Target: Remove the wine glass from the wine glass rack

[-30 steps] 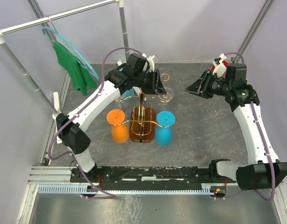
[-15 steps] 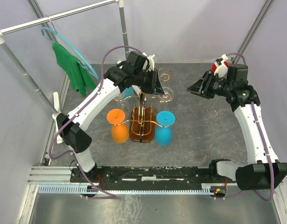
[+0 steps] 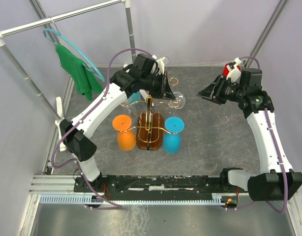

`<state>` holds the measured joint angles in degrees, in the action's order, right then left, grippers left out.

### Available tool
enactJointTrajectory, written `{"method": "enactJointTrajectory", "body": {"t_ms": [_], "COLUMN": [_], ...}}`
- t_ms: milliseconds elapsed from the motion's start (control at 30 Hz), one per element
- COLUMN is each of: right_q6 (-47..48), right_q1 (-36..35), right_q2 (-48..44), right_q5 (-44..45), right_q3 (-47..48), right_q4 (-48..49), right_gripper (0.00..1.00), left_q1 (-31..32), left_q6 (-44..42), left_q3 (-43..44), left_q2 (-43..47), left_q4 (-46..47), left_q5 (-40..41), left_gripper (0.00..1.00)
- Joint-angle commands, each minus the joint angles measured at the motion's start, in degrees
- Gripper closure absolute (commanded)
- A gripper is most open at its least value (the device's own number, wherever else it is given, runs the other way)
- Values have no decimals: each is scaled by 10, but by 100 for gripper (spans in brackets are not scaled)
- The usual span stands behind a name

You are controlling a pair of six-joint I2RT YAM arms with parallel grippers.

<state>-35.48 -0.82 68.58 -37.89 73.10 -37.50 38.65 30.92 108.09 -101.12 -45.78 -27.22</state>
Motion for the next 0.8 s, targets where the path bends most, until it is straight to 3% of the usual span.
{"method": "enactJointTrajectory", "body": {"t_ms": [0, 233, 767], "right_q6": [10, 15, 14], "right_q1": [7, 15, 22], "right_q2": [-19, -22, -23], "right_q5": [-14, -17, -24], "right_q3": [1, 2, -10], "right_q4": [20, 13, 18], "right_gripper": [52, 52, 52], "left_q1": [-1, -1, -2], "left_q6": [27, 73, 37], "left_q3": [-11, -45, -82], "left_q2": [5, 5, 82], "left_q4": [44, 111, 32], "left_q5": [-33, -110, -43], "left_gripper": [97, 97, 97]}}
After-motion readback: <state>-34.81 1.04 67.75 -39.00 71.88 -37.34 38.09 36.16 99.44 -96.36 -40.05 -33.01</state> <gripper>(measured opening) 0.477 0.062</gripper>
